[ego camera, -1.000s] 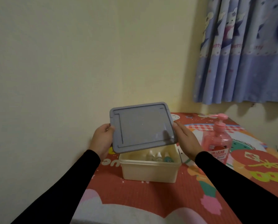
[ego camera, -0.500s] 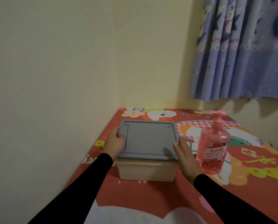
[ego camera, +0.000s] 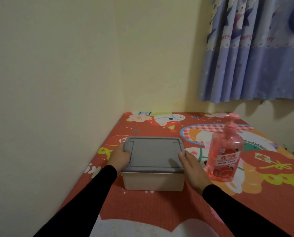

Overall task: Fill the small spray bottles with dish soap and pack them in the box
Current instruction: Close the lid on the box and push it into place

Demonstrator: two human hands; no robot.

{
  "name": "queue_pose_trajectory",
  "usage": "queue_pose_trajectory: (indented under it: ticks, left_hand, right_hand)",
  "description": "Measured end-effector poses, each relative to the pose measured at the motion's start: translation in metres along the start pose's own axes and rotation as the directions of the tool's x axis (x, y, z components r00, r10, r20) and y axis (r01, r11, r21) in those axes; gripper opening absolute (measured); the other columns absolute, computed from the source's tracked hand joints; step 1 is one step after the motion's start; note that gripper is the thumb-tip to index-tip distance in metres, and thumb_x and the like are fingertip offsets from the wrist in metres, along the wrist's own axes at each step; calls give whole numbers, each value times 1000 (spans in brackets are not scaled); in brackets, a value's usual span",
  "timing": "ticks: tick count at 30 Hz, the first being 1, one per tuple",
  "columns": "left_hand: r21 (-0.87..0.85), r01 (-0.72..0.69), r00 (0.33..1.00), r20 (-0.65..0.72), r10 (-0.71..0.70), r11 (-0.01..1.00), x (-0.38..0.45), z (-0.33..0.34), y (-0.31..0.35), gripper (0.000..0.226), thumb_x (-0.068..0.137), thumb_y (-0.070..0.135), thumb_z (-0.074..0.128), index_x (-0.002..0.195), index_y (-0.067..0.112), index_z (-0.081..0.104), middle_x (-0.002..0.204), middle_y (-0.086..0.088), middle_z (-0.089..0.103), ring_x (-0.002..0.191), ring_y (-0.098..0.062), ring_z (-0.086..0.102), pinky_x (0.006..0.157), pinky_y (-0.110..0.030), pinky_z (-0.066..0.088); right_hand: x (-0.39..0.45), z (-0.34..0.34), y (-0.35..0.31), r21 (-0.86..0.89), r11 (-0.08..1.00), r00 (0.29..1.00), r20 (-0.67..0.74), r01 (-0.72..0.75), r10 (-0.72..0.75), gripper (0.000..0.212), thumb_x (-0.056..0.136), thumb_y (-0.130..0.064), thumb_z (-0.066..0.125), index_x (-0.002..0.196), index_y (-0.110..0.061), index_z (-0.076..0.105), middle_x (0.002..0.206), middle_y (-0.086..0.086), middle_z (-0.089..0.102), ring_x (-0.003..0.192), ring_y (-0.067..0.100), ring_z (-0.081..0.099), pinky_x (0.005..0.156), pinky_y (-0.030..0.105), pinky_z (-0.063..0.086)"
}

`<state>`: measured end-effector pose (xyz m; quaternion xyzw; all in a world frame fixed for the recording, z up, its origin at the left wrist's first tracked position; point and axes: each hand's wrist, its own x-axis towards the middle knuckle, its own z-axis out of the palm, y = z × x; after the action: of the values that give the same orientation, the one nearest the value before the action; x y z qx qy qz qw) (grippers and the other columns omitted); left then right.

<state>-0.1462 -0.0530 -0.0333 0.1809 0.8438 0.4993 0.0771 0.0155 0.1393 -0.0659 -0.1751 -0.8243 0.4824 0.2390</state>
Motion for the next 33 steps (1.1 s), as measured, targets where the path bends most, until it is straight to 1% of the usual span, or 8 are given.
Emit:
queue_pose_trajectory:
  ticks: [4,7,9,10,13,19,30,33]
  left_hand:
    - [120,-12,1000,-9,13,993,2,3,0,22,92,6,40,108,16,52,104,-10,62,88,-27,56,71,-31,40]
    - [322,-60,998,8,61,945,11,4,-5,37,92,10,39,127,9,49,117,-17,58,101,-34,55,83,-38,44]
    - [467,-123,991,15,131,876,17,4,-6,51,91,12,40,142,11,39,131,-21,51,118,-37,49,99,-41,41]
    - [515,-157,985,17,173,843,18,4,-3,53,92,13,41,144,10,37,136,-21,47,124,-37,45,104,-41,37]
    - [643,-270,953,71,295,717,22,6,4,53,97,28,35,147,9,33,147,-19,37,136,-33,33,113,-38,25]
    - [731,-261,957,279,73,631,23,10,4,72,94,67,20,154,31,6,162,-9,-7,149,-27,-7,120,-42,0]
    - [738,-249,939,343,-31,627,31,12,3,82,87,76,18,154,30,0,161,-9,-15,149,-25,-13,120,-47,2]
    - [727,-240,935,351,-48,643,32,11,4,82,88,75,19,154,30,-1,161,-8,-16,148,-25,-14,121,-46,0]
  right_hand:
    - [2,-1,-1,-101,994,999,0,-34,35,46,95,-57,29,98,-19,55,104,-4,56,99,14,52,86,33,40]
    - [8,-6,-5,-213,976,999,8,-44,47,42,94,-57,33,86,-19,48,99,0,51,94,20,48,77,29,37]
    - [17,-11,-10,-311,950,1000,20,1,5,49,92,-60,33,120,-23,52,130,-1,48,121,21,44,98,35,38]
    - [22,-13,-14,-365,930,999,33,29,-18,61,92,-61,32,140,-24,40,149,-1,35,137,20,32,111,38,30]
    - [37,-10,-28,-533,841,994,102,90,-42,74,93,-63,30,153,-21,17,162,1,5,149,18,5,120,37,9]
    - [54,0,-26,-733,670,958,261,115,122,73,94,-64,24,153,-23,11,162,8,-7,150,23,-6,120,37,1]
    - [57,2,-24,-697,715,928,293,45,228,83,89,-70,30,154,-24,8,162,5,-11,149,23,-7,120,38,3]
    - [59,4,-20,-704,709,918,309,46,248,98,75,-88,14,152,-27,15,162,7,-9,149,24,-8,120,41,4]
